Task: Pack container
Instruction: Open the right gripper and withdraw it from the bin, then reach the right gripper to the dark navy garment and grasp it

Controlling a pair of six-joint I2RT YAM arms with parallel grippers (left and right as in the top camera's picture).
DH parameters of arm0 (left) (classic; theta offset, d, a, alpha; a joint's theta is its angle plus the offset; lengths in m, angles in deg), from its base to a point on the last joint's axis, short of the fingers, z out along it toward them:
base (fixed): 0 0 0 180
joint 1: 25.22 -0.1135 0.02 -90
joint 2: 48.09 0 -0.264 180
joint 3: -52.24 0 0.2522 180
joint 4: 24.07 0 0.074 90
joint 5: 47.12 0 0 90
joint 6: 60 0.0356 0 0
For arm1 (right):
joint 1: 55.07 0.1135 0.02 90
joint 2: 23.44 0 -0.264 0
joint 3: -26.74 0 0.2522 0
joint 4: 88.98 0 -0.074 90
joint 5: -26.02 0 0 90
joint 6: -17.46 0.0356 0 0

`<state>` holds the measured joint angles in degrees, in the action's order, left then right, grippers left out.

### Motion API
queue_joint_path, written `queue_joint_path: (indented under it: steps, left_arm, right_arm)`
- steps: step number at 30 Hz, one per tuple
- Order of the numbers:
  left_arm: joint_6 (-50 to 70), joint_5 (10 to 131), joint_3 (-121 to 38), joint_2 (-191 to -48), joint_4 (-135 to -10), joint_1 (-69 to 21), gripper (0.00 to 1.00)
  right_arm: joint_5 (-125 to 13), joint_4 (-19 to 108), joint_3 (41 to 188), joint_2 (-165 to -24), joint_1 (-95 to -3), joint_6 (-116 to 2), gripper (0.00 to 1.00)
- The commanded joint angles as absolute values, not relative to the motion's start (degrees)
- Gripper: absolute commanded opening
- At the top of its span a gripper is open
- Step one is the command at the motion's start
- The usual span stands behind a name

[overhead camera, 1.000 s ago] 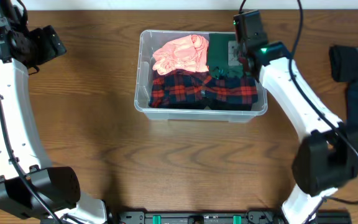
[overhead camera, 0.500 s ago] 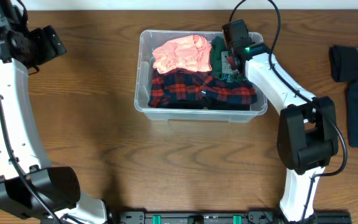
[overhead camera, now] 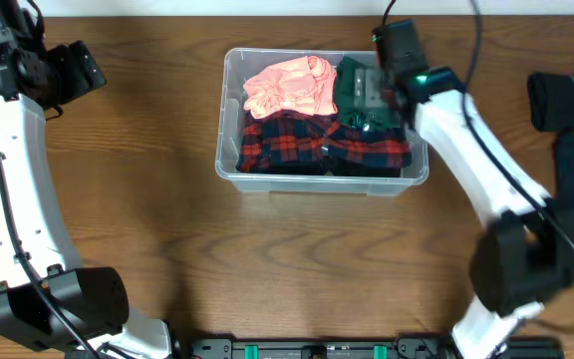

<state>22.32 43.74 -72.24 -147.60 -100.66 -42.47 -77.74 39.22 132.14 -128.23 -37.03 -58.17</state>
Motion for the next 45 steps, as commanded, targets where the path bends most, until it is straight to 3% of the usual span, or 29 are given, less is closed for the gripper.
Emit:
queue_joint_path:
  steps: [1,8,15,20,27,45]
  left_arm:
    - [22.4,43.3,-72.3,-147.7,-100.8,-42.7,0.98]
    - [22.4,43.3,-72.3,-147.7,-100.8,-42.7,0.98]
    - [22.4,43.3,-72.3,-147.7,-100.8,-42.7,0.98]
    - [22.4,43.3,-72.3,-147.7,-100.8,-42.7,0.98]
    - [22.4,43.3,-72.3,-147.7,-100.8,-42.7,0.98]
    - [22.4,43.3,-72.3,-147.7,-100.8,-42.7,0.98]
  right_arm:
    - [-77.5,38.5,132.0,-120.7,-39.0,-58.0,0.99]
    - [-77.3,35.2,132.0,-114.1,-49.8,-57.5,0.99]
    - [-77.3,23.2,132.0,-115.5,-66.3,-50.2,0.99]
    - [-77.2,21.1,131.8,-117.5,-75.8,-54.1,0.99]
    - [-77.5,21.9,131.8,-124.7,-81.5,-62.6,0.99]
    - [-79.6,23.2,131.8,-140.8,-87.1,-80.1,0.90]
